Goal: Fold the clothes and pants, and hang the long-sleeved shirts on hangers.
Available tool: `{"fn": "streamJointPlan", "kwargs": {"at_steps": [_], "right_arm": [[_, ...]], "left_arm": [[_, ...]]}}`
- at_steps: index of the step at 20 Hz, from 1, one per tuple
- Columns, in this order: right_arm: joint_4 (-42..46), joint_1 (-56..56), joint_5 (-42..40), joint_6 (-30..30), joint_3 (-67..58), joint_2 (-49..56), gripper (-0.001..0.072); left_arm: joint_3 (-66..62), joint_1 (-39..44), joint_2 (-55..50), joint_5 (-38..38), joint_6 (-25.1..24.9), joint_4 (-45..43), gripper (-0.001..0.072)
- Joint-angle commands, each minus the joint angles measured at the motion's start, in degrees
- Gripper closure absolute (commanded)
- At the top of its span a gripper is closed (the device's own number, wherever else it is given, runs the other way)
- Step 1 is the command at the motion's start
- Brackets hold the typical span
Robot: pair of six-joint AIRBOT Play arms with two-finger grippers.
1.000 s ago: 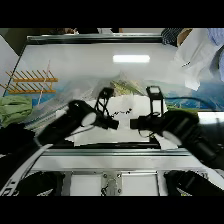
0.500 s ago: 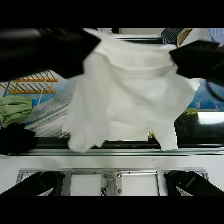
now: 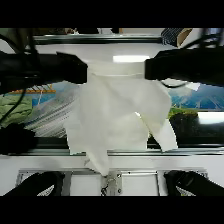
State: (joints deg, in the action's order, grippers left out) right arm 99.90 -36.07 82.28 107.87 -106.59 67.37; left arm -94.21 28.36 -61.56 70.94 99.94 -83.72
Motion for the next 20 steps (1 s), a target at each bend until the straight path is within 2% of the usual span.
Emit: {"fn": "streamJointPlan", "kwargs": {"at_steps": [1, 4, 7, 10, 14, 20], "right_arm": [[0.3, 2.2, 5.6, -4.0, 4.2, 7.6, 0.0677], [-6.6, 1.3, 4.5, -1.7, 16.8, 5.0, 0.0677], [-16.2, 0.8, -1.3, 2.9, 31.0, -0.9, 0.0677], [-17.9, 0.7, -4.0, 8.4, 37.6, -3.5, 0.0677], [-18.0, 0.3, -7.5, 10.7, 37.9, -3.5, 0.0677], [-15.3, 0.4, -8.3, 11.1, 37.9, -3.5, 0.0676]], "left_arm": [[9.9, -9.2, -2.1, 3.7, -2.9, 7.5, 0.0688], [23.3, -10.3, 3.7, 4.7, -3.7, 8.5, 0.0688], [37.9, -7.5, 11.1, 4.9, -3.9, 9.1, 0.0688], [45.7, -3.5, 13.9, 1.6, -3.9, 12.6, 0.0688], [46.8, 0.1, 10.1, -2.1, -4.0, 13.2, 0.0688], [37.2, -4.0, -1.2, -1.2, -5.7, 12.9, 0.0688]]}}
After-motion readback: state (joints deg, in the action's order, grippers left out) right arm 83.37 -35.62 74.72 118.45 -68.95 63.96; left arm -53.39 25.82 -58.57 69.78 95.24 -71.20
